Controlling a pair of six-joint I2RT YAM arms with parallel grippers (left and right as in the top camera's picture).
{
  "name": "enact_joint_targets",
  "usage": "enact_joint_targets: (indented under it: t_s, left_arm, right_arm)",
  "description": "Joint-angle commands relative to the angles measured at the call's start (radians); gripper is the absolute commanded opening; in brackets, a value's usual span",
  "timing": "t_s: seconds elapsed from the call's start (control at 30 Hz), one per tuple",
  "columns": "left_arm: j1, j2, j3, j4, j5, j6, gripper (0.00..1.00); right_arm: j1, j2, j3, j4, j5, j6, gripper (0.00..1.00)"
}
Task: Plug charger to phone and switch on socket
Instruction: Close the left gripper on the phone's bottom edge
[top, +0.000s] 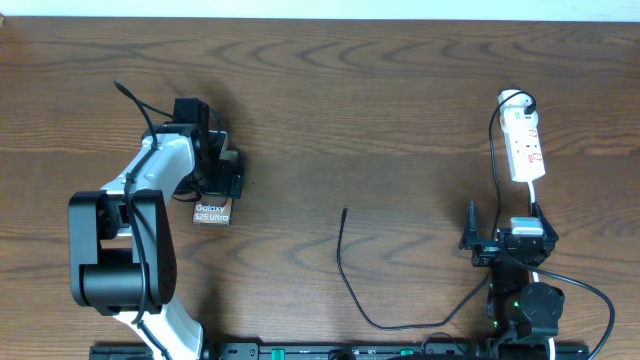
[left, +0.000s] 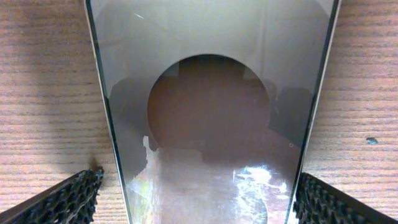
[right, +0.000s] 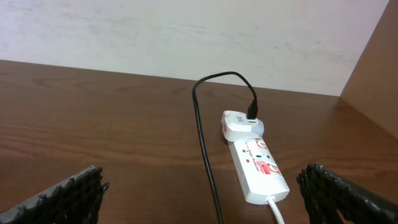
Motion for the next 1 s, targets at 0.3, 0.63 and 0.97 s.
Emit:
enact_joint_targets:
  t_s: [0.3, 0.63, 0.97]
  left_arm:
    - [-0.001, 0.004, -0.037, 0.019, -0.013, 0.009, 0.98]
    - [0.0, 0.004, -0.037, 0.023, -0.013, 0.009, 0.98]
    - [0.0, 0.004, -0.037, 0.026, -0.012, 0.009, 0.98]
  right_arm:
    - [0.004, -0.005, -0.001, -0.004, -0.002, 0.011, 0.99]
    - [0.004, -0.005, -0.001, -0.004, -0.002, 0.011, 0.99]
    - [0.004, -0.005, -0.001, -0.004, -0.002, 0.011, 0.99]
